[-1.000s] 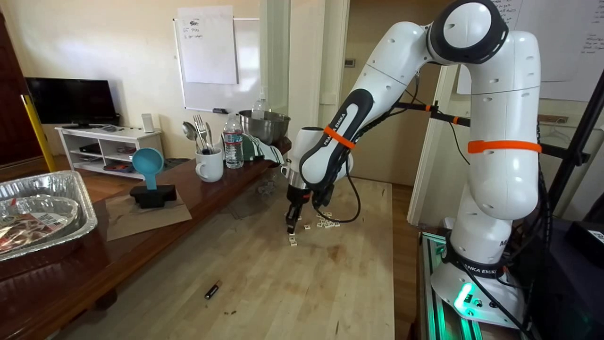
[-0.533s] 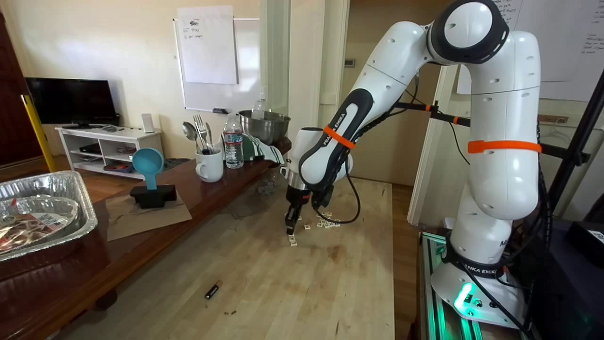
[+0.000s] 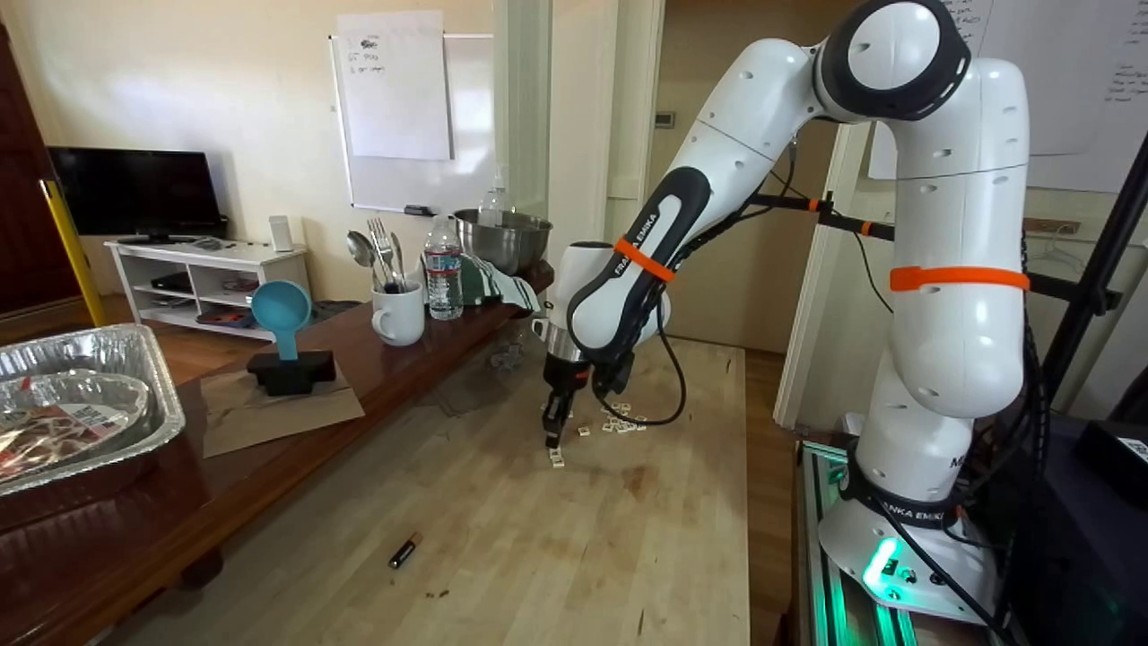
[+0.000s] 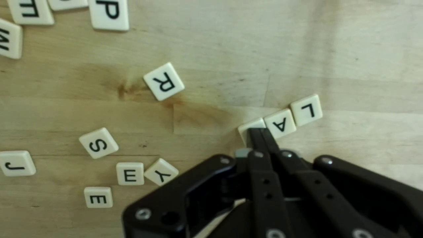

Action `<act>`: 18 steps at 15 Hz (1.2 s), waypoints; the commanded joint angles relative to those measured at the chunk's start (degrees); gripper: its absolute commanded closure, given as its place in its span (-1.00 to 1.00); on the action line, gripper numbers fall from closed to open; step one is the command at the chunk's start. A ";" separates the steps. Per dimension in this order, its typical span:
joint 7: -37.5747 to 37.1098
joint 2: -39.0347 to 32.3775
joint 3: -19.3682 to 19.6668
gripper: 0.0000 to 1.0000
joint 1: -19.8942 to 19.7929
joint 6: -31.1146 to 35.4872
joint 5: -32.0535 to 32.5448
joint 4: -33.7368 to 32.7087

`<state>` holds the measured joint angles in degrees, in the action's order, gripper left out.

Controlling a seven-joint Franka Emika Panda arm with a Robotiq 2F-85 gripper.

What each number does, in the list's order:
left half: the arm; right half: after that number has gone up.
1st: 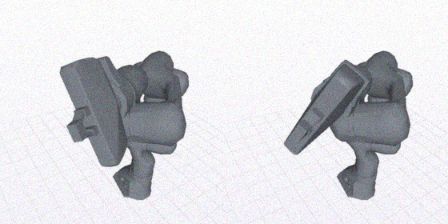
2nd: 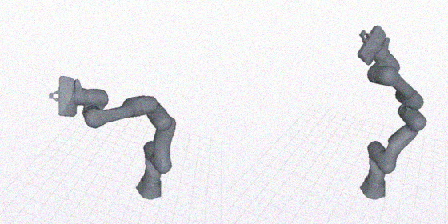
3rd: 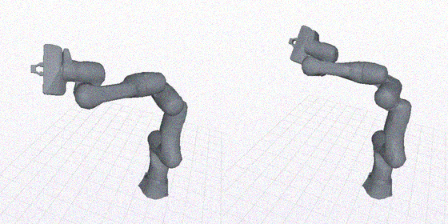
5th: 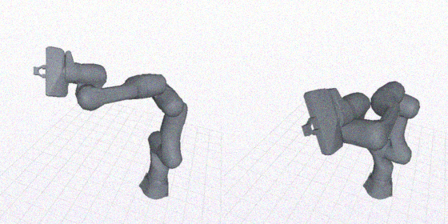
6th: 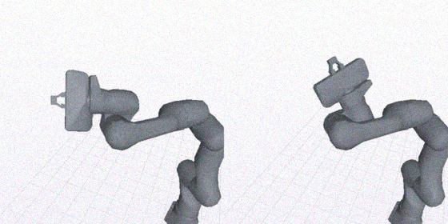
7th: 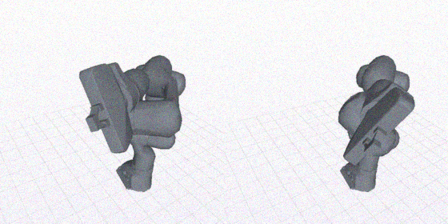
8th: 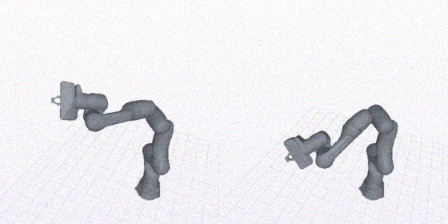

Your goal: Create the word 'Later' using the letter tiles on the tabletop.

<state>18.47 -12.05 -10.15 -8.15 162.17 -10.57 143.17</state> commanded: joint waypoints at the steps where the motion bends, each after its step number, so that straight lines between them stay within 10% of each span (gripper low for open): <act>1: 0.92 -0.21 0.18 1.00 0.74 -2.49 -1.72 0.65; 18: 3.97 5.06 2.53 1.00 0.23 -0.55 -7.32 1.04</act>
<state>22.93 -8.76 -9.66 -8.78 161.68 -18.49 143.19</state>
